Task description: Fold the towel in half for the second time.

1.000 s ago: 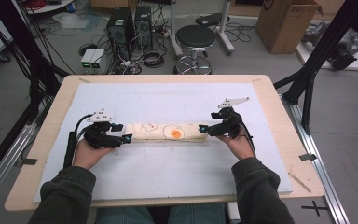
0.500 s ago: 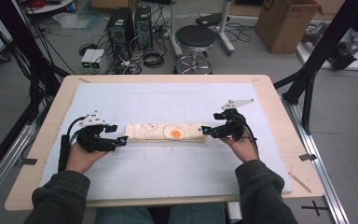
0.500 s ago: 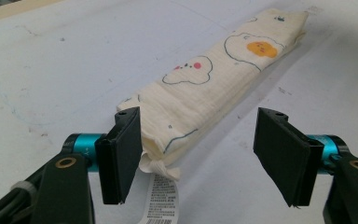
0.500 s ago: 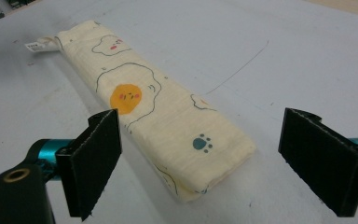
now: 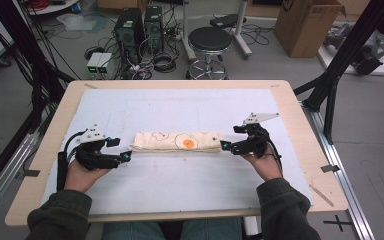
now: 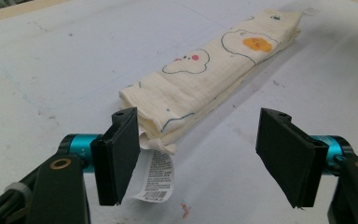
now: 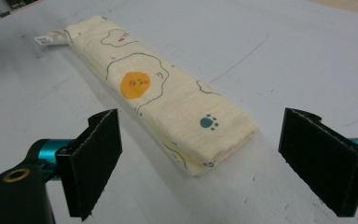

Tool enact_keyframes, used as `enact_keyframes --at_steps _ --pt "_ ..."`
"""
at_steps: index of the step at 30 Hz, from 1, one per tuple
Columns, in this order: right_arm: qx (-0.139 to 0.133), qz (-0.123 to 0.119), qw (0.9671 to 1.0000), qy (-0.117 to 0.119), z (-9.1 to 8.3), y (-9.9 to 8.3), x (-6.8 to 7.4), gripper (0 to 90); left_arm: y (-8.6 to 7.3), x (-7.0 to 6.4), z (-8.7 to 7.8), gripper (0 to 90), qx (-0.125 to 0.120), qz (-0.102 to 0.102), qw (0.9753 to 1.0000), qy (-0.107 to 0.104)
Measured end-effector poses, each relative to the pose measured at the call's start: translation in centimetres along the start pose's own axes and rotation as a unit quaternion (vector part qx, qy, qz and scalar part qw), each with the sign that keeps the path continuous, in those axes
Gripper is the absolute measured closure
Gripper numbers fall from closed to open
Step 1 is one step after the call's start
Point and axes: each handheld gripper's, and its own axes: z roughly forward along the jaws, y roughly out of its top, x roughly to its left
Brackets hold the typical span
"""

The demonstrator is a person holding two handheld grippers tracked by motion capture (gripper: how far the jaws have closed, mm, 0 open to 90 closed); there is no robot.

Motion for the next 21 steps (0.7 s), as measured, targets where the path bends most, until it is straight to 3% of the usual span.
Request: enact_keyframes --at_steps 21 --pt "-0.008 0.003 0.9999 -0.014 -1.8 -3.3 0.8 12.3 -2.1 -1.0 -1.4 28.1 -0.004 -0.003 0.9999 0.01"
